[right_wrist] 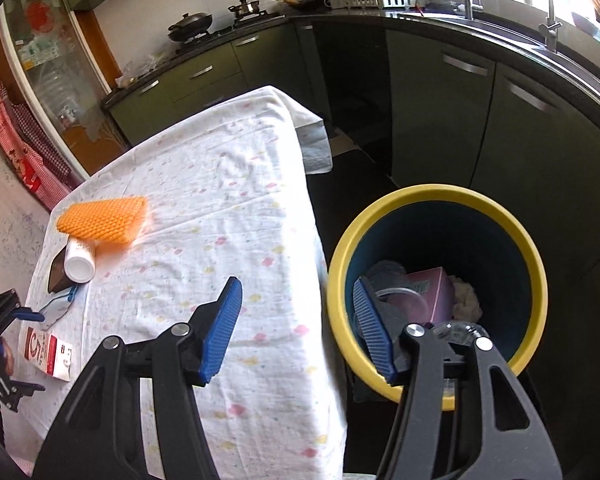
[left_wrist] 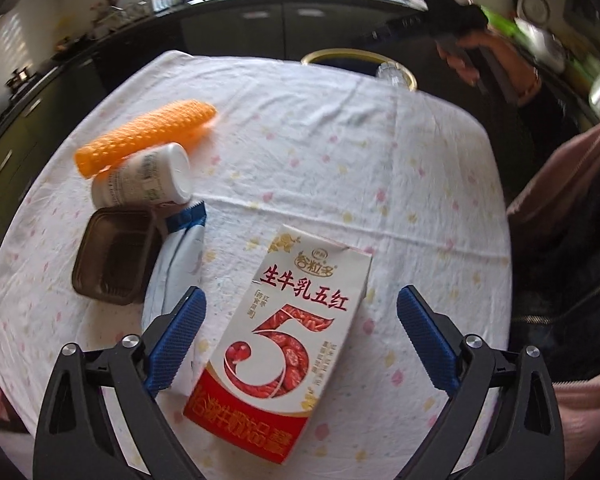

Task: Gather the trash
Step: 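Grasp the red-and-white milk carton with the left gripper, then carry the milk carton over the bin and open the left gripper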

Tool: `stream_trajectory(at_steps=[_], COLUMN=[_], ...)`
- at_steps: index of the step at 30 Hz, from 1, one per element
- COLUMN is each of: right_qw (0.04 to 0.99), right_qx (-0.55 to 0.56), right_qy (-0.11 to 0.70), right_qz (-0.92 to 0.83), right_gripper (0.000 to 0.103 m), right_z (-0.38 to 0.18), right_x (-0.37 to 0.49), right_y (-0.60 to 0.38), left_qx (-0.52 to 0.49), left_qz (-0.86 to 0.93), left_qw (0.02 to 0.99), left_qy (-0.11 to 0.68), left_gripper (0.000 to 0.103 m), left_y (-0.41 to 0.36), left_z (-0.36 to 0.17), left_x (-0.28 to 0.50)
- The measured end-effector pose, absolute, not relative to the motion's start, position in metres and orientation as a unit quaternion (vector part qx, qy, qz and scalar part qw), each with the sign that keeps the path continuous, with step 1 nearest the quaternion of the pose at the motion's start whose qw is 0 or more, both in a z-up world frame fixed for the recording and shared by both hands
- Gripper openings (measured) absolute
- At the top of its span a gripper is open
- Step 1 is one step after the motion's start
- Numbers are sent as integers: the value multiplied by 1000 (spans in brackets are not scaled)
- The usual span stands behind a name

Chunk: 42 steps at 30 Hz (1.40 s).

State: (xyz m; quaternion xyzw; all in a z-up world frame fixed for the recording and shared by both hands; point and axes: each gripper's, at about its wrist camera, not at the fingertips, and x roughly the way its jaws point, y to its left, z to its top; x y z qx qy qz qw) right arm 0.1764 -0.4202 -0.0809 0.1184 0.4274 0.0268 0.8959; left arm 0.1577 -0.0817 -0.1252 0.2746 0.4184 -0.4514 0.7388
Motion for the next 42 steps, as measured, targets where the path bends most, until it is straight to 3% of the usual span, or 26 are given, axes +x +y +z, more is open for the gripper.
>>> stream_trajectory(at_steps=[12,27,42], right_qw=[892,895,905], right_qx=[115,124,161], right_qy=[435,424,391], right_qz=[45,60,46], right_gripper=[56,56,56], right_z=[-82,-77,-72], right_x=[177,165,132], right_y=[-407,-410,-455], left_qx=[334,271,239], left_qz=[-448,-393,-374], left_qw=[706,740,757], left_qy=[435,474,479], left_gripper=[77,54,54], left_y=[-97,-100,-156], left_z=[-144,-142,-123], left_x=[157,152,190])
